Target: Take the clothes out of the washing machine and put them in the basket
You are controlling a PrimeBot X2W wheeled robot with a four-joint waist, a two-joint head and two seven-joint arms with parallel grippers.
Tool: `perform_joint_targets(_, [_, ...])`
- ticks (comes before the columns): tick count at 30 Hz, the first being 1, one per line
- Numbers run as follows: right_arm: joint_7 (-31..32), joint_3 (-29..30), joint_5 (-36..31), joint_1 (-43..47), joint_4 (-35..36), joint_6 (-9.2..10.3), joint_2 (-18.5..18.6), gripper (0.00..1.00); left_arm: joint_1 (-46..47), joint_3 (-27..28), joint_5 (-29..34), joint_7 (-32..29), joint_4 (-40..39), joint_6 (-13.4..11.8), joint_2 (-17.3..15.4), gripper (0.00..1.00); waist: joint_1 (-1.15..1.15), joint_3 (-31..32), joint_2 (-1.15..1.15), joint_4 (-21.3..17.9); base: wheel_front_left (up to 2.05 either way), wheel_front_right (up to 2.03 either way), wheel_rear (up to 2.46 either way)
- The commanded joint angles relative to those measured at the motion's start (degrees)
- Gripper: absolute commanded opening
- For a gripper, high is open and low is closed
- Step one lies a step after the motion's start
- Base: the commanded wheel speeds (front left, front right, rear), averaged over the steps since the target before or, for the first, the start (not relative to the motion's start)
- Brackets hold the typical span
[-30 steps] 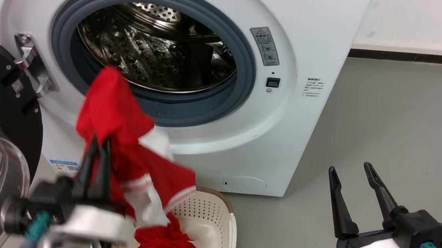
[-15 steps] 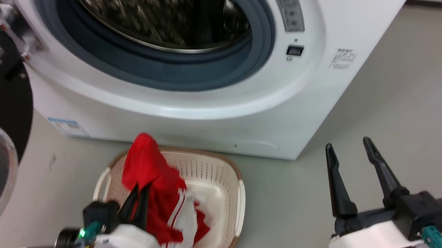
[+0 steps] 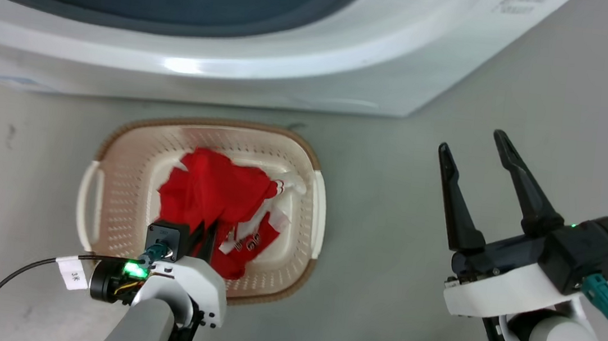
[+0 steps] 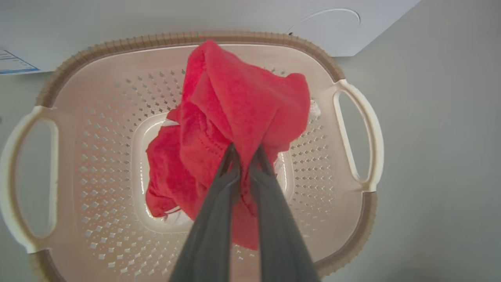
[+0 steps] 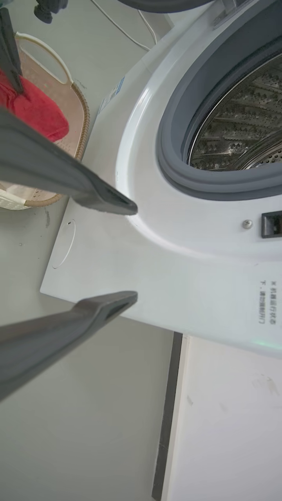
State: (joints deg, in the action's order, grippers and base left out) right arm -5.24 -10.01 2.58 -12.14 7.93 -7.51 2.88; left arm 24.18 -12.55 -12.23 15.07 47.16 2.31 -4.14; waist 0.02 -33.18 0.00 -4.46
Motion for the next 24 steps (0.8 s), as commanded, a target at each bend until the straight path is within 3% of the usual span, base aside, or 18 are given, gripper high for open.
perform_joint_targets(1, [-0.46, 0.03, 0.49, -0.94, -0.12, 0.04, -0.01, 1.00, 0.79, 0.28, 0.16, 0.13, 0.80, -0.07, -0.26, 0.00, -0.02, -3.52, 0.00, -2.38, 0.00, 0.00, 0.00])
perform_joint_targets(8, [-2.28, -0.31, 0.88, -2.77, -2.37, 0.04, -0.02, 1.00, 4.67, 2.09, 0.57, 0.14, 11.37, -2.15, -0.76, 0.00, -0.02, -6.33, 0.00, -3.53, 0.00, 0.00, 0.00])
perform_joint_targets(9, [-2.42, -0.36, 0.96, -3.00, -2.76, 0.04, -0.03, 1.00, 5.05, 2.27, 0.65, 0.14, 12.13, -2.40, -0.65, 0.27, -0.02, -6.28, 0.00, -3.51, 0.00, 0.00, 0.00])
perform_joint_targets(10, [-2.64, -0.43, 1.12, -3.16, -3.20, 0.04, -0.04, 1.00, 5.43, 2.44, 0.65, 0.14, 12.81, -2.45, -0.66, 0.85, -0.02, -6.03, 0.00, -3.47, 0.00, 0.00, 0.00])
perform_joint_targets(11, [-2.85, -0.47, 1.25, -3.26, -3.70, 0.04, -0.04, 1.00, 5.67, 2.58, 0.70, 0.14, 13.17, -2.64, -0.71, 1.00, -0.02, -5.60, 0.00, -3.36, 0.00, 0.00, 0.00])
perform_joint_targets(16, [-3.90, -0.27, 1.57, -2.84, -6.73, 0.04, -0.02, 1.00, 4.08, 3.17, 0.65, 0.14, 12.57, -2.20, -0.23, 1.00, -0.02, 0.09, 0.00, -2.29, 0.00, 0.00, 0.00])
perform_joint_targets(24, [-3.14, 2.24, 0.59, 0.84, -9.09, 0.04, -0.02, 1.00, -3.48, 6.06, -0.94, 0.14, 3.90, -0.96, 0.83, 1.00, -0.02, 13.79, 0.00, 0.32, 0.00, 0.00, 0.00])
